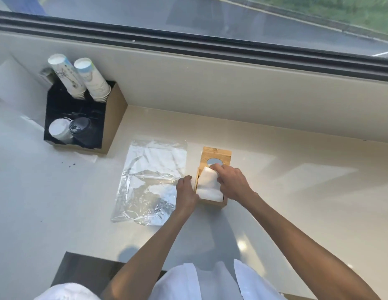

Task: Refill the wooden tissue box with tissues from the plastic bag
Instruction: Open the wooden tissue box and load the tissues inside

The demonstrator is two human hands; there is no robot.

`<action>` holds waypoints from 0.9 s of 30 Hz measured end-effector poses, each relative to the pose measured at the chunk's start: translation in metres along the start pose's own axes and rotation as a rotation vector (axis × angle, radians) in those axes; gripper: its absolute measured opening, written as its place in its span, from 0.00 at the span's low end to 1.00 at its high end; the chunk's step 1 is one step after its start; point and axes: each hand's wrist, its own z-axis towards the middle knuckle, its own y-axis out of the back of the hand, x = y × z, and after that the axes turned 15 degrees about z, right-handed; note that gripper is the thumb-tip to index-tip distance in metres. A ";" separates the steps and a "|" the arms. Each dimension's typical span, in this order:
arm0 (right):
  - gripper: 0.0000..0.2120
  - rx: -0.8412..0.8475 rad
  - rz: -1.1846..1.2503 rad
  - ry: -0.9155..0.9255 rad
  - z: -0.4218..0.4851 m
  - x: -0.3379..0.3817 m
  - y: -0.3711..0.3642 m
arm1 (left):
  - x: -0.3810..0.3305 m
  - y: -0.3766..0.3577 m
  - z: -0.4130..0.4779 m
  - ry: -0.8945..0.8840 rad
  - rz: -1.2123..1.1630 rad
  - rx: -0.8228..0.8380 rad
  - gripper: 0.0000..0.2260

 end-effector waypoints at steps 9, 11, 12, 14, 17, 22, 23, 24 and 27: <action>0.41 0.136 -0.024 -0.125 0.024 0.009 -0.038 | 0.021 0.003 0.021 -0.059 -0.096 0.337 0.19; 0.40 0.164 -0.059 -0.159 0.025 0.004 -0.039 | 0.025 0.002 0.024 -0.044 -0.104 0.352 0.19; 0.38 0.180 -0.080 -0.175 0.026 0.003 -0.040 | 0.027 0.001 0.025 -0.042 -0.102 0.349 0.19; 0.31 0.234 -0.120 -0.203 0.027 0.006 -0.046 | 0.030 0.000 0.025 -0.036 -0.107 0.340 0.18; 0.21 0.332 -0.144 -0.261 0.029 0.013 -0.055 | 0.030 -0.001 0.023 -0.019 -0.125 0.322 0.17; 0.20 0.334 -0.109 -0.352 0.030 0.011 -0.059 | 0.026 -0.003 0.018 -0.010 -0.140 0.278 0.16; 0.20 0.330 -0.103 -0.362 0.030 0.010 -0.060 | 0.026 -0.004 0.018 -0.010 -0.140 0.275 0.16; 0.21 0.320 -0.097 -0.371 0.030 0.010 -0.061 | 0.026 -0.004 0.018 -0.008 -0.137 0.274 0.16; 0.23 0.280 -0.100 -0.383 0.030 0.011 -0.066 | 0.026 -0.003 0.019 -0.002 -0.129 0.271 0.16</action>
